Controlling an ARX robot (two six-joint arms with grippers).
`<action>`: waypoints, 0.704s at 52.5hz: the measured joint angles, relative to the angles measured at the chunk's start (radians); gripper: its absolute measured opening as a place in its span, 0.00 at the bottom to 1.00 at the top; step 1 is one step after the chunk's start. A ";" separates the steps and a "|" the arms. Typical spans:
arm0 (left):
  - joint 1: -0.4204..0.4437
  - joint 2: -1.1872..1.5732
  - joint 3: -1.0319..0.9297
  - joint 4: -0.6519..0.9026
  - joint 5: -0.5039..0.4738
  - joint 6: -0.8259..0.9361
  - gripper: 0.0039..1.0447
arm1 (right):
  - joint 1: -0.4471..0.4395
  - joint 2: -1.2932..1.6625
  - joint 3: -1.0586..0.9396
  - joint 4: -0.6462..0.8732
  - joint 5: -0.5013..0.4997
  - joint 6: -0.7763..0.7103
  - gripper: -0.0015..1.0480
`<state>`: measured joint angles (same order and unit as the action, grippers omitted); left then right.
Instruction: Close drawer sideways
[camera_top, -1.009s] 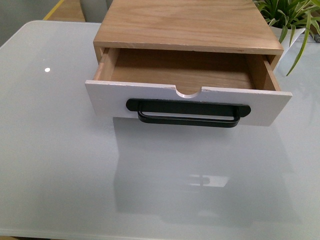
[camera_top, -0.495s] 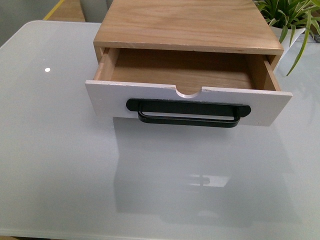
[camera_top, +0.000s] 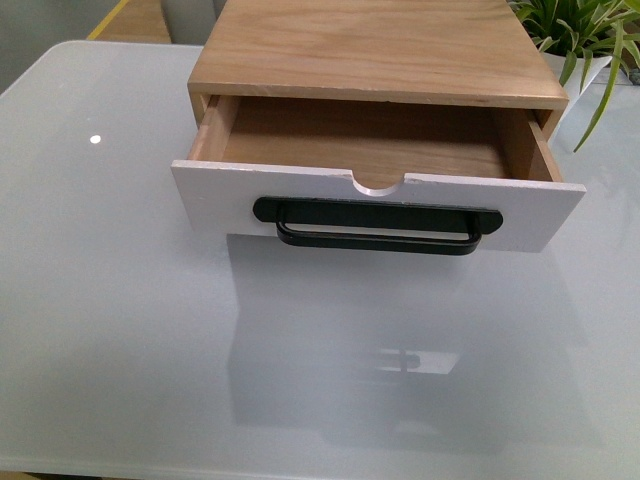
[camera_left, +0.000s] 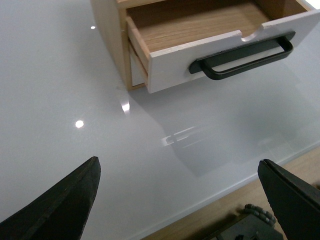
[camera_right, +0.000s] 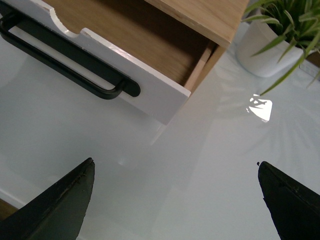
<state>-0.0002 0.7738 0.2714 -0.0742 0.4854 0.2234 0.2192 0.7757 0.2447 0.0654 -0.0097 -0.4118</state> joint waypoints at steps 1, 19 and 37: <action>-0.005 0.034 0.006 0.022 0.004 0.011 0.92 | -0.001 0.028 0.008 0.017 -0.009 -0.016 0.91; -0.171 0.459 0.137 0.247 0.132 0.125 0.92 | 0.042 0.457 0.102 0.197 -0.142 -0.355 0.91; -0.306 0.668 0.207 0.386 0.196 0.175 0.92 | 0.105 0.664 0.176 0.268 -0.171 -0.522 0.91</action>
<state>-0.3061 1.4418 0.4782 0.3122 0.6811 0.3981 0.3237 1.4395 0.4206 0.3336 -0.1810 -0.9337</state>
